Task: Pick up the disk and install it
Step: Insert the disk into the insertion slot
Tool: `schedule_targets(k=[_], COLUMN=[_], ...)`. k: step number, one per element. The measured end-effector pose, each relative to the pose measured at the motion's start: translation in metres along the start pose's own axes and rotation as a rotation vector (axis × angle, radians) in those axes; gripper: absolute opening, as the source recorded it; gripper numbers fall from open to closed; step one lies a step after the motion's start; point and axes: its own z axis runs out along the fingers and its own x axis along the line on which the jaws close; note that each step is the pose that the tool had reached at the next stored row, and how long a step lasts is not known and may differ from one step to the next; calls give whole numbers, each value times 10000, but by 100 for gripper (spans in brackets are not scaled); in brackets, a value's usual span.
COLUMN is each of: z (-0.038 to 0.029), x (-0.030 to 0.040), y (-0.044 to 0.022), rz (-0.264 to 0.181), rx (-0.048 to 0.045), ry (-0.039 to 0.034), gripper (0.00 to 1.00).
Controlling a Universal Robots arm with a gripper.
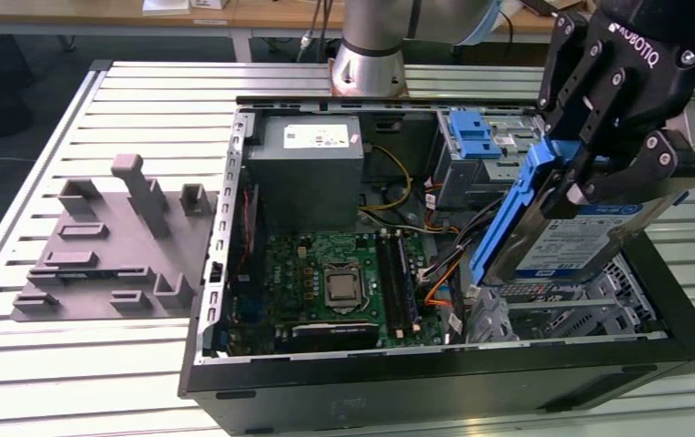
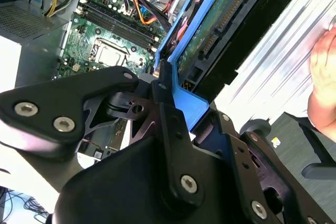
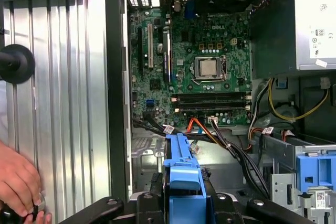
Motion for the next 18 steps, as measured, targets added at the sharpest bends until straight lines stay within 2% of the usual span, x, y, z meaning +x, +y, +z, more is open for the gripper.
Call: schedule_targets(k=[5,18], z=[3,43], x=[0,2], y=[-7,-144], rz=[-2,-1], rx=[0,0], ry=[-3,-2], gripper=[36,36])
